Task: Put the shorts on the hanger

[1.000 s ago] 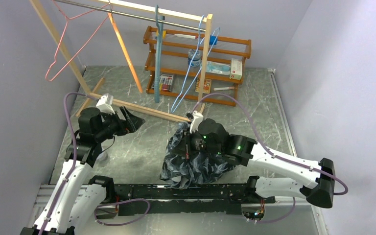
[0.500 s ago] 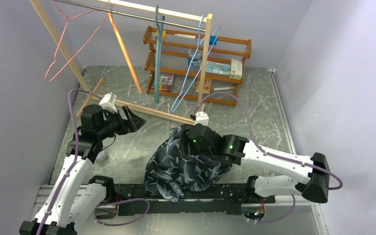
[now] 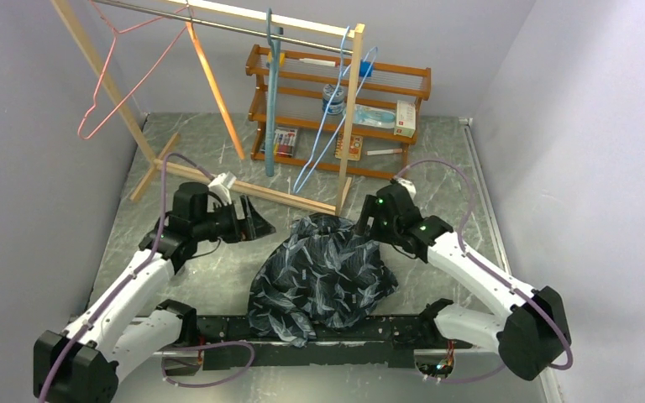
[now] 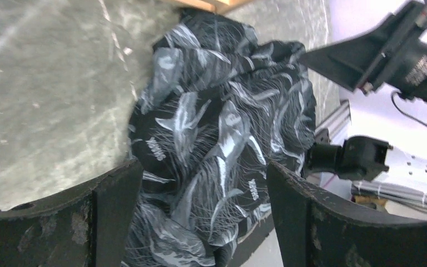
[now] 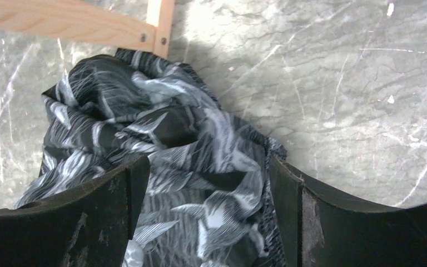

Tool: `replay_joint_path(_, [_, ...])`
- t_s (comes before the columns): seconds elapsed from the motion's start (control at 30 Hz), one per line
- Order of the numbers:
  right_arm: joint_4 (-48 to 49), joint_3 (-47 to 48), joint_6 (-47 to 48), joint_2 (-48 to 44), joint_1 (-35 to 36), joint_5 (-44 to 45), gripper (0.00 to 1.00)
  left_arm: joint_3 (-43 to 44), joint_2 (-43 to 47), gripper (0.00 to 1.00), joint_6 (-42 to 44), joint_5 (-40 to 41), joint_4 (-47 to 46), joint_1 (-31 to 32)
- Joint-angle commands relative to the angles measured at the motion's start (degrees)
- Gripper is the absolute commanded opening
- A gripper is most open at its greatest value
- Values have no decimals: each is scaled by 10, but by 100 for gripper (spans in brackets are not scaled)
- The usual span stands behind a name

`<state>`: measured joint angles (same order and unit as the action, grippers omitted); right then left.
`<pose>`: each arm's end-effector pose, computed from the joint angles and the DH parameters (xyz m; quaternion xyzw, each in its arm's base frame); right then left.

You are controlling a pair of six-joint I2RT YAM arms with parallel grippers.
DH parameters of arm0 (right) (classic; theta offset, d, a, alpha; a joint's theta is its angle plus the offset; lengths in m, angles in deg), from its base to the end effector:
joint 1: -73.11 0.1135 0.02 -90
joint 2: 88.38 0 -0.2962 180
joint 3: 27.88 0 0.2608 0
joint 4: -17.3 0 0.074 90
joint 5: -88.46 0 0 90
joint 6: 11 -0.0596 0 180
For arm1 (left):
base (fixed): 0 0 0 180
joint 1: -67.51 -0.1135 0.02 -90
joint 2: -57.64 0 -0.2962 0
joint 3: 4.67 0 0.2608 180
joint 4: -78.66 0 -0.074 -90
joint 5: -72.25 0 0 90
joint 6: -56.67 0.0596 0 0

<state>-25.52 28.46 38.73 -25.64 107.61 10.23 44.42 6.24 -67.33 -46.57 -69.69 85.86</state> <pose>0.1964 0.1202 0.2475 0.0826 0.9294 0.1341 0.3337 0.1812 -0.0904 0.2640 -0.0006 0.8630 -0.3979 0.3114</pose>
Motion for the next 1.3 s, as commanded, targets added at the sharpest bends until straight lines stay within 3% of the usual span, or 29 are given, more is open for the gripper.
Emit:
replay_joint_path(0.0, [83,-43,11,5,-74,-123,83,-19,-17,87,-44,-11,-73,47])
replay_joint_path(0.17, [144,-77,20,35,-98,-227,74,-34,-35,87,-60,-2,-104,85])
replay_joint_path(0.47, [179,-48,18,-72,-97,-355,10,-38,-93,88,-80,3,-151,128])
replay_joint_path(0.53, [206,-39,3,-96,-96,-399,0,-42,-104,86,-94,-3,-168,137])
replay_joint_path(0.6, [248,-35,-13,-118,-92,-442,0,-41,-108,80,-99,-9,-176,143])
replay_joint_path(0.7, [316,-35,-39,-146,-70,-477,0,-26,-92,63,-91,14,-156,144])
replay_joint_path(0.77, [321,-23,-25,-144,-38,-482,0,-15,-63,47,-80,45,-135,144])
replay_joint_path(0.83, [302,-12,-3,-129,7,-467,0,-2,-28,38,-73,91,-95,144])
replay_joint_path(0.9, [289,-16,14,-106,70,-439,2,13,6,39,-73,155,-54,144])
replay_joint_path(0.97, [286,-27,26,-79,132,-430,8,28,31,52,-75,203,-11,144])
replay_joint_path(1.07, [248,-41,47,-50,203,-396,14,39,52,63,-79,254,35,144])
replay_joint_path(1.17, [184,-55,54,-36,229,-344,17,30,55,67,-77,251,34,144])
replay_joint_path(1.27, [139,-65,53,-37,232,-330,28,21,35,71,-68,212,10,144])
